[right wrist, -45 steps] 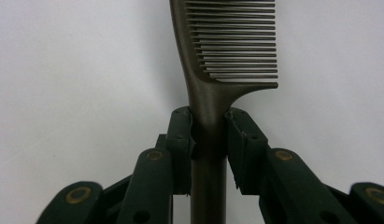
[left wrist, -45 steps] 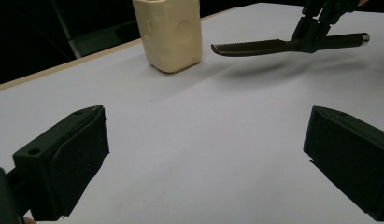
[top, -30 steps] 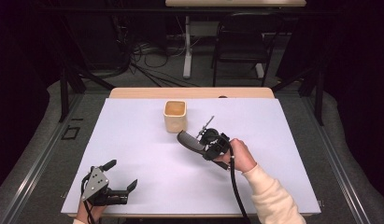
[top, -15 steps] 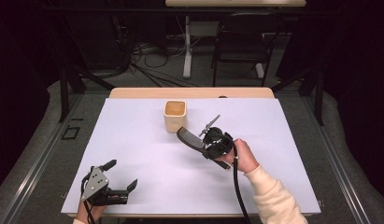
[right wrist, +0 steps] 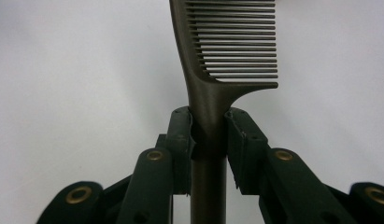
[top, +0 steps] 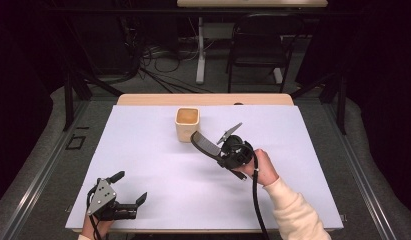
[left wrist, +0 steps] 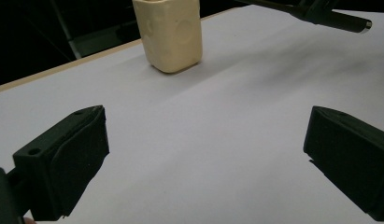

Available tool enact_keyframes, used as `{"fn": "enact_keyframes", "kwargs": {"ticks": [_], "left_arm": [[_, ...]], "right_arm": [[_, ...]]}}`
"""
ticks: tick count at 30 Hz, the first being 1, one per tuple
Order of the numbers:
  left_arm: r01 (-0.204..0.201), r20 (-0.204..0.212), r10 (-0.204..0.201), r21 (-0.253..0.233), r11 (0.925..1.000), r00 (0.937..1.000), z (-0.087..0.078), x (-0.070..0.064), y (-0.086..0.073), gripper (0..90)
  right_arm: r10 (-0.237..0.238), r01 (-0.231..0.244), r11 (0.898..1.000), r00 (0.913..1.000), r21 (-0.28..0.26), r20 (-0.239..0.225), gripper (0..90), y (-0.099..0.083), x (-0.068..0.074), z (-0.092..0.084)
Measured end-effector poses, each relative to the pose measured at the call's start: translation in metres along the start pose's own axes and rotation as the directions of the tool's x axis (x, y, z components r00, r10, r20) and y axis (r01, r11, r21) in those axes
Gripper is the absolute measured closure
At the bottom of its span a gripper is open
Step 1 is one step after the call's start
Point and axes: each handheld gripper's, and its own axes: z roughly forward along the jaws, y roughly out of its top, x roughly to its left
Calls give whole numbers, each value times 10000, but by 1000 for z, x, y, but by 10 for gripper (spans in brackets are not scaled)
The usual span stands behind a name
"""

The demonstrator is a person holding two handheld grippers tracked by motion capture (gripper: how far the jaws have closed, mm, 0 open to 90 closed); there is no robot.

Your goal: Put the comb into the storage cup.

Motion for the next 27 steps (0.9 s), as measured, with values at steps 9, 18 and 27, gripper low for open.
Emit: {"fn": "enact_keyframes", "kwargs": {"ticks": [9,18,27], "left_arm": [[-29,8,29,17,10000,10000,0,0,0,2],[-3,-7,3,5,10000,10000,0,0,0,2],[-32,-16,32,13,10000,10000,0,0,0,2]], "right_arm": [[-83,73,9989,9997,-460,-213,719,-2,1,-5],[-53,38,9946,9999,-1038,-138,719,-3,0,-10],[-11,8,9883,10000,-1525,-17,719,-4,0,-16]]}}
